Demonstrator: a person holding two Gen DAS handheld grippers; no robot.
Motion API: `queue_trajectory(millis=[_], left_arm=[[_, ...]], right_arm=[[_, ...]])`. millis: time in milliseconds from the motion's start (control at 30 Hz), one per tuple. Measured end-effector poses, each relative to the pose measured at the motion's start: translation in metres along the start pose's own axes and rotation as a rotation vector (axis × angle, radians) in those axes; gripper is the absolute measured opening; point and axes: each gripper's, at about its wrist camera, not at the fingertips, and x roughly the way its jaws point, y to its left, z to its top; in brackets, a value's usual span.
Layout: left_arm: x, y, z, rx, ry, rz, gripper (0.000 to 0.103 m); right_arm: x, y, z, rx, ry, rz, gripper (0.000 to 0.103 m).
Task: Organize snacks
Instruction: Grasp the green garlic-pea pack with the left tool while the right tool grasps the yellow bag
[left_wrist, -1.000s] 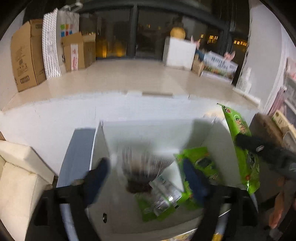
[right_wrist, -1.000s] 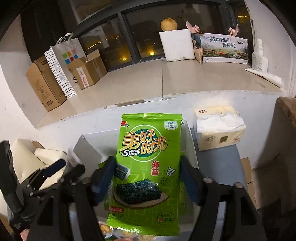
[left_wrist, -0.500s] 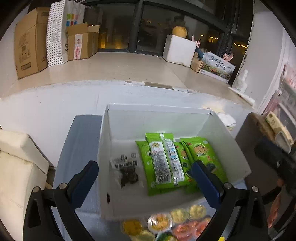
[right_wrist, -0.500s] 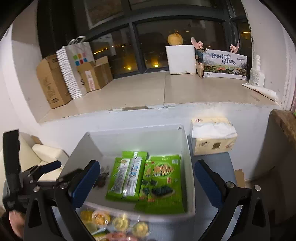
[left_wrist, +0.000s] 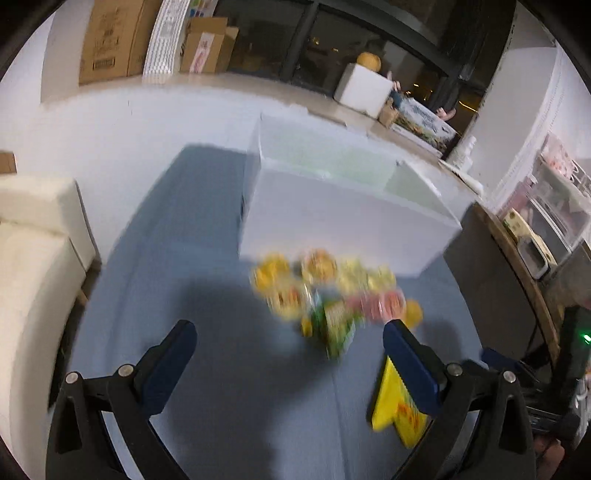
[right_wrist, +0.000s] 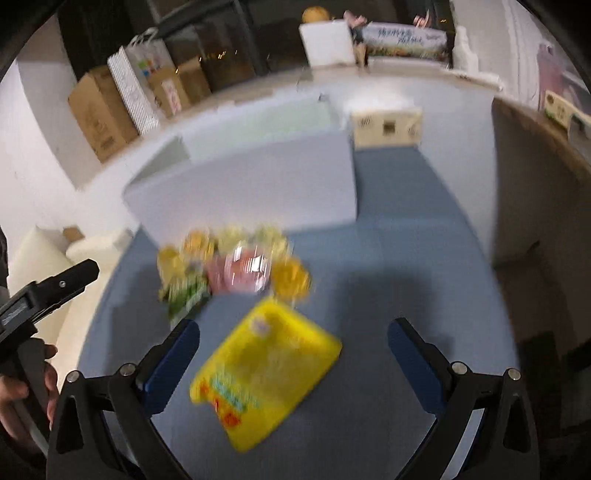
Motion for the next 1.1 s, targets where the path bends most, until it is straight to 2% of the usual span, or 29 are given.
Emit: queue_trajectory(millis=[133,233,500,567,667,733,767,833,1100], left_arm=[[-0.006,-0.011,-0.019,0.048,-0.007,0.023,0.103],[-0.009,-0.017,-0.021,0.062,-0.021,0.016,0.103],[-0.002,-0.015,-0.026,0.066,-0.004,0.018,0.103],[0.0,-0.014,-0.028,0.062,0.002,0.02,0.103],[0.002,-0.01,-0.029,0.05,0.009,0.023,0.103],[0.002,-0.008,-0.03,0.044,0.012,0.022,0.103],[0.003,-0.008,-0.03,0.044,0.013,0.022,0.103],[0.004,-0.007,-0.03,0.045,0.014,0.024,0.103],[0.019,-0.009,-0.032,0.061,0.054,0.006,0.103]], right_arm=[[0.011,0.017,-0.013,-0.023,0.041,-0.005,0.103],[0.019,0.028,-0.013,-0.045,0.062,-0.075,0.103],[0.056,0.046,-0.016,-0.081,0.155,-0.117,0.103],[0.065,0.049,-0.019,-0.094,0.188,-0.111,0.103],[0.061,0.053,-0.023,-0.127,0.166,-0.077,0.102],[0.052,0.045,-0.022,-0.116,0.142,-0.019,0.086],[0.047,0.041,-0.022,-0.11,0.132,0.026,0.082],[0.038,0.036,-0.024,-0.124,0.122,0.038,0.07],[-0.003,0.017,-0.029,-0.118,0.03,0.095,0.049]])
